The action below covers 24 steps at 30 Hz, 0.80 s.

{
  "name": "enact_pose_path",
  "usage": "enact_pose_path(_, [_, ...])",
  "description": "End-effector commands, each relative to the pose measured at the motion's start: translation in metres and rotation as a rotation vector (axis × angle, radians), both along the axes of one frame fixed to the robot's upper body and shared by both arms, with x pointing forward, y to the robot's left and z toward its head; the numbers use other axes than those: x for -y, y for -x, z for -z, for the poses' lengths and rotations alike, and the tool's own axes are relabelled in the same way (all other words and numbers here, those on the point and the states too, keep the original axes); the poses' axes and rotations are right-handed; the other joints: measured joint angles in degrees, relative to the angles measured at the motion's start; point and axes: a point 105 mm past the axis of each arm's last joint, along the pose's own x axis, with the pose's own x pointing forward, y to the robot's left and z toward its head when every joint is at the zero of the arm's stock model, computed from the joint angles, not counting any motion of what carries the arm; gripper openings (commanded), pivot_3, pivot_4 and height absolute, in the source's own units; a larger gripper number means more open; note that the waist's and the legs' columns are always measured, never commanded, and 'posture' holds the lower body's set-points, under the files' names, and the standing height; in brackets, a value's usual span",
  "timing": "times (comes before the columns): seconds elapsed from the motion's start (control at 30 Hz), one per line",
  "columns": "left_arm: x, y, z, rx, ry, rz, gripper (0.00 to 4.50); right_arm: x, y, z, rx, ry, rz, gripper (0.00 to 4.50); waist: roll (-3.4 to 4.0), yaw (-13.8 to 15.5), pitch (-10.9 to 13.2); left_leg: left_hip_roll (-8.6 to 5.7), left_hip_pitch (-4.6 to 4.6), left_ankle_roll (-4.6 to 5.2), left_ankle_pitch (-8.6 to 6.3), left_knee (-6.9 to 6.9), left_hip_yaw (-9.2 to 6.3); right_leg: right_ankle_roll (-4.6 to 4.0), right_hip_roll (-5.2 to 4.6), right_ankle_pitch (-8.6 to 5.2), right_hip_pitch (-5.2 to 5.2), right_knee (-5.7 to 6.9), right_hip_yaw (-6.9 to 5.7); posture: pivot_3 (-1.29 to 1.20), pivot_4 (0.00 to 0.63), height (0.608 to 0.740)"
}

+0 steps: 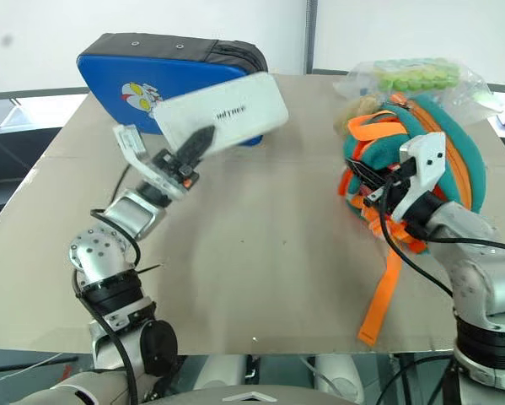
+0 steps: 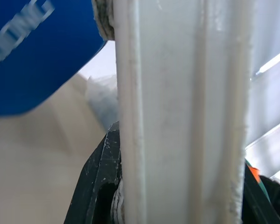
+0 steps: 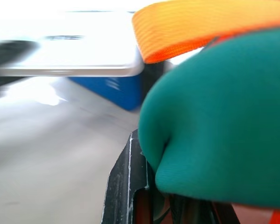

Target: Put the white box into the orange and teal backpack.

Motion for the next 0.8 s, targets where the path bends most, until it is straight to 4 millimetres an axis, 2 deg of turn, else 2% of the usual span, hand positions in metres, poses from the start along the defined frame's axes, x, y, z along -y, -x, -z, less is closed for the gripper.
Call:
enact_pose_path(0.03, [0.006, 0.008, -0.026, 0.176, -0.063, 0.059, 1.14, -0.01, 0.047, -0.026, 0.027, -0.033, -0.273, 0.05, 0.01, 0.03, 0.06, 0.0, 0.0, 0.0, 0.0, -0.01, 0.01, 0.0, 0.0, 0.0, 0.0, -0.02, 0.0, 0.0, 0.15, 0.74])
enact_pose_path(0.23, [0.017, 0.019, -0.03, 0.286, -0.169, 0.175, 1.14, -0.002, 0.068, -0.006, -0.087, 0.015, -0.352, 0.05, 0.01, 0.11, 0.07, 0.01, -0.01, 0.01, 0.0, -0.01, 0.01, 0.01, -0.01, -0.02, 0.01, -0.04, -0.02, 0.0, 0.15, 0.74])
enact_pose_path(0.47, [0.04, 0.038, -0.026, 0.462, -0.353, 0.375, 1.14, -0.003, 0.091, -0.012, -0.109, 0.001, -0.461, 0.05, 0.01, 0.2, 0.08, 0.01, 0.0, 0.01, 0.0, 0.08, 0.03, 0.01, 0.0, -0.02, 0.01, -0.02, 0.02, 0.0, 0.15, 0.74])
enact_pose_path(0.6, [0.05, 0.049, -0.014, 0.543, -0.442, 0.483, 1.14, 0.001, 0.093, -0.013, -0.102, -0.006, -0.446, 0.05, 0.01, 0.27, 0.07, 0.01, 0.0, 0.01, 0.0, 0.04, 0.02, 0.03, 0.01, -0.03, 0.01, -0.03, 0.01, 0.0, 0.15, 0.74])
enact_pose_path(0.8, [0.063, 0.056, 0.003, 0.685, -0.574, 0.634, 1.14, 0.015, 0.078, -0.023, -0.016, -0.05, -0.311, 0.05, 0.01, 0.93, 0.07, 0.01, -0.01, 0.01, 0.0, 0.09, 0.04, 0.04, 0.0, -0.05, 0.02, -0.03, 0.01, 0.0, 0.15, 0.74])
